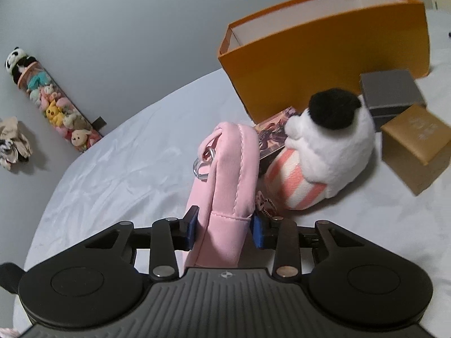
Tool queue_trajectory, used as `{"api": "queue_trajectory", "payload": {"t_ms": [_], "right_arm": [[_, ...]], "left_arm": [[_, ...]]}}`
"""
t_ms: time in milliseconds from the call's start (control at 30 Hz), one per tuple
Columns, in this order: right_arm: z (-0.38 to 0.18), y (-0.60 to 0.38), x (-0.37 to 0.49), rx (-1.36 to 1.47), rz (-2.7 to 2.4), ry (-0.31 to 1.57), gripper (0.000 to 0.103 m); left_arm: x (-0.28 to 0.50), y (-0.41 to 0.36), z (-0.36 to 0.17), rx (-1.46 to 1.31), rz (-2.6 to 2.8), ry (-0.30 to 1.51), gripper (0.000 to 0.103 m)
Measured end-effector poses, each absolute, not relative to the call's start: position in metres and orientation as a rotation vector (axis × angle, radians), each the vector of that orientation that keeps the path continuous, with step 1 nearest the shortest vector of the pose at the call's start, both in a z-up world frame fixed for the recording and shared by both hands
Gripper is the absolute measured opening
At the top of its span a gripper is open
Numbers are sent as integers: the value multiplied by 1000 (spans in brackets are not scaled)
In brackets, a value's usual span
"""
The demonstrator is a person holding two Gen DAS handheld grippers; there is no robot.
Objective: Organize objects
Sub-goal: 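Grasp the pink bag with left gripper while right gripper grasps the yellow tape measure, then carry the pink bag and yellow tape measure into the orange shoebox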
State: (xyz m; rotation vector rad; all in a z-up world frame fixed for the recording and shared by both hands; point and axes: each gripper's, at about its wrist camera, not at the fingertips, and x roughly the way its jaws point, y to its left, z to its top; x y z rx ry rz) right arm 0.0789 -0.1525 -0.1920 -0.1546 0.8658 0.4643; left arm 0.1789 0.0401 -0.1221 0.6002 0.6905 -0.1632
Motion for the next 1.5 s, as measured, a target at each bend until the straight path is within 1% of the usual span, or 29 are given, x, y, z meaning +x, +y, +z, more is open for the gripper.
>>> {"api": "queue_trajectory", "payload": {"t_ms": [300,767,967,1333,1500], "right_arm": [[-185,-190,78,-141,383,857,58],[-153,-242,92,-75,269,792,57],[-150,-254,101,14,265,809,57],[-141,-254,111,17,265,787,57],[-124,-248,121,-4,282,742,57]], "left_arm": [[158,42,-95,468,-216,684,41],[144,7,-56,402,-300,620,40],[150,-9,-45,395,-328,602,40],[161,-27,-12,382,-365,503,39],[180,-40,-2,396,-395,479,39]]}}
